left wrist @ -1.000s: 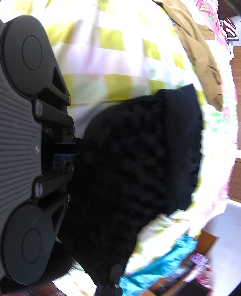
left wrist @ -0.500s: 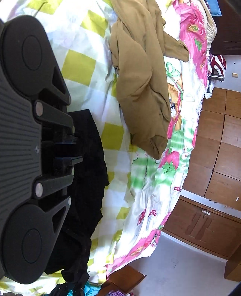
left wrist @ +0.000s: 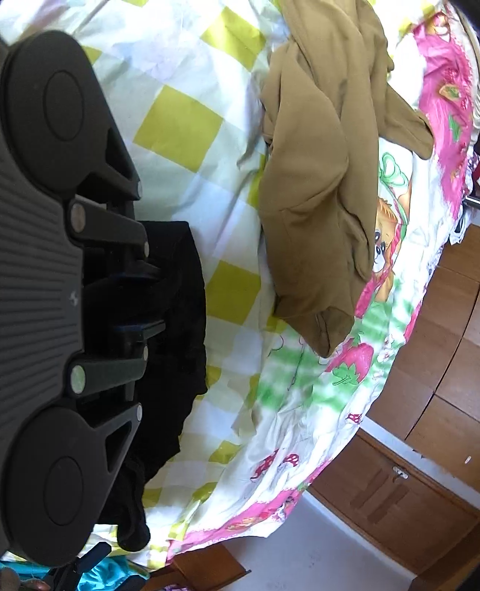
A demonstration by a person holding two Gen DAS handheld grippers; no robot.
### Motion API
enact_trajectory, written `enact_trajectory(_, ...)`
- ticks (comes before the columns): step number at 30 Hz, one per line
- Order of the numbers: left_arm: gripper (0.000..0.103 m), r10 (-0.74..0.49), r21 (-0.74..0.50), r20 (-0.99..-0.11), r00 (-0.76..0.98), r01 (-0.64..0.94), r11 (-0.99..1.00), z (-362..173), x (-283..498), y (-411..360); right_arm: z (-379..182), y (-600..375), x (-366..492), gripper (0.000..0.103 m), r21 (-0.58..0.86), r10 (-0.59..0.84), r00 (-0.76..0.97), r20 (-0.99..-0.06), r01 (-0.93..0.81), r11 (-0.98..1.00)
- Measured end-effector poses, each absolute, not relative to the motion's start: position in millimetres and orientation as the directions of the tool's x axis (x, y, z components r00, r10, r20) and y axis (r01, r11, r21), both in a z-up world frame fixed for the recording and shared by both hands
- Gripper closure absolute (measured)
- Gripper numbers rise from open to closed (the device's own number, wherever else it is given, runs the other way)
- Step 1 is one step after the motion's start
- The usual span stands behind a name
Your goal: Fold small clothes
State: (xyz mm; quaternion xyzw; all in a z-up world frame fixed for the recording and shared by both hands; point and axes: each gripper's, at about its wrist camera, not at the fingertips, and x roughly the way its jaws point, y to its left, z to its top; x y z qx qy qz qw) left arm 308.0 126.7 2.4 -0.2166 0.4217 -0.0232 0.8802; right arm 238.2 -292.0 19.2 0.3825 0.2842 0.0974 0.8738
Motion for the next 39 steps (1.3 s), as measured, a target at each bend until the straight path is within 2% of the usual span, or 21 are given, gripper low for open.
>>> enact_trajectory(2,0.061,-0.188,-0.397,-0.707,0.682,-0.163,0.903,8.0,306.9,129.9,34.2,-283.6,238.0,0.024,0.611,0.318,0.846,-0.429,0.013,0.791)
enact_trajectory(3,0.054,-0.148,-0.373,-0.702,0.696,-0.182,0.91,11.6,308.5,131.3,41.3,-276.9,239.3,0.024,0.53,0.261,0.858,-0.442,0.015,0.848)
enact_trajectory(5,0.054,-0.066,-0.315,-0.693,0.718,-0.219,0.924,20.8,310.9,133.4,49.4,-263.9,240.7,0.024,0.386,0.179,0.873,-0.453,0.011,0.923)
enact_trajectory(8,0.053,-0.016,-0.217,-0.606,0.796,-0.146,0.965,36.7,291.4,130.2,44.9,-259.3,234.2,0.026,0.367,0.238,0.86,-0.451,-0.064,0.928)
enact_trajectory(10,0.038,-0.003,-0.129,-0.569,0.822,-0.086,0.988,37.3,275.3,121.9,34.6,-257.2,226.2,0.025,0.32,0.219,0.855,-0.47,-0.067,0.945)
enact_trajectory(11,0.035,0.014,-0.06,-0.561,0.828,-0.057,0.997,34.1,268.6,113.8,28.4,-256.5,224.4,0.025,0.3,0.216,0.85,-0.48,-0.072,0.951)
enact_trajectory(14,0.034,0.002,0.075,-0.598,0.802,0.053,0.996,12.6,263.1,90.1,5.8,-253.7,227.8,0.025,0.288,0.217,0.804,-0.554,-0.06,0.956)
enact_trajectory(18,0.034,-0.027,0.03,-0.687,0.726,0.066,0.997,-24.1,267.8,80.9,-12.5,-249.5,234.6,0.028,0.278,0.213,0.767,-0.605,-0.047,0.959)
enact_trajectory(19,0.034,-0.02,0.031,-0.692,0.721,0.057,0.998,-30.4,266.0,79.4,-17.6,-247.3,236.7,0.033,0.257,0.202,0.754,-0.625,-0.045,0.965)
enact_trajectory(20,0.034,-0.015,0.03,-0.694,0.72,0.05,0.998,-35.2,262.9,78.1,-23.0,-246.3,238.5,0.051,0.244,0.189,0.737,-0.649,-0.034,0.969)
enact_trajectory(21,0.034,-0.011,0.028,-0.69,0.723,0.041,0.999,-36.4,259.4,78.7,-27.9,-247.6,240.4,0.065,0.239,0.177,0.718,-0.673,-0.016,0.971)
enact_trajectory(22,0.039,-0.017,0.017,-0.687,0.727,0.04,0.999,-34.9,256.0,80.5,-30.1,-251.8,240.4,0.087,0.244,0.17,0.708,-0.686,0.003,0.97)
enact_trajectory(24,0.051,-0.031,0.008,-0.687,0.726,0.05,0.999,-32.0,248.8,85.0,-25.1,-261.6,233.2,0.093,0.284,0.196,0.722,-0.663,0.001,0.959)
enact_trajectory(28,0.051,0.02,0.057,-0.713,0.701,0.03,0.998,-44.7,249.0,87.6,-39.7,-264.1,239.1,0.094,0.272,0.165,0.688,-0.707,0.049,0.961)
enact_trajectory(32,0.051,0.003,0.008,-0.696,0.718,0.004,1.0,-24.5,240.0,97.9,-8.7,-266.3,207.1,0.085,0.296,0.17,0.758,-0.63,0.032,0.955)
enact_trajectory(33,0.051,0.001,0.004,-0.68,0.733,0.002,1.0,-19.2,235.7,100.3,-1.5,-270.6,194.4,0.079,0.305,0.177,0.776,-0.605,0.021,0.952)
enact_trajectory(34,0.048,-0.005,0.003,-0.675,0.738,0.01,1.0,-17.2,232.9,101.0,1.8,-274.8,183.0,0.056,0.312,0.18,0.783,-0.595,0.019,0.95)
enact_trajectory(35,0.046,-0.014,0.007,-0.68,0.733,0.025,1.0,-17.5,231.3,99.9,1.6,-278.2,173.5,0.024,0.314,0.181,0.782,-0.597,0.019,0.949)
enact_trajectory(36,0.045,-0.018,0.014,-0.687,0.727,0.038,0.999,-20.2,230.5,97.5,-0.8,-281.4,163.7,0.016,0.318,0.185,0.783,-0.593,0.017,0.948)
enact_trajectory(39,0.044,-0.028,0.036,-0.706,0.707,0.075,0.997,-32.8,225.5,87.4,-16.6,-285.5,155.9,0.015,0.343,0.221,0.745,-0.629,0.01,0.939)
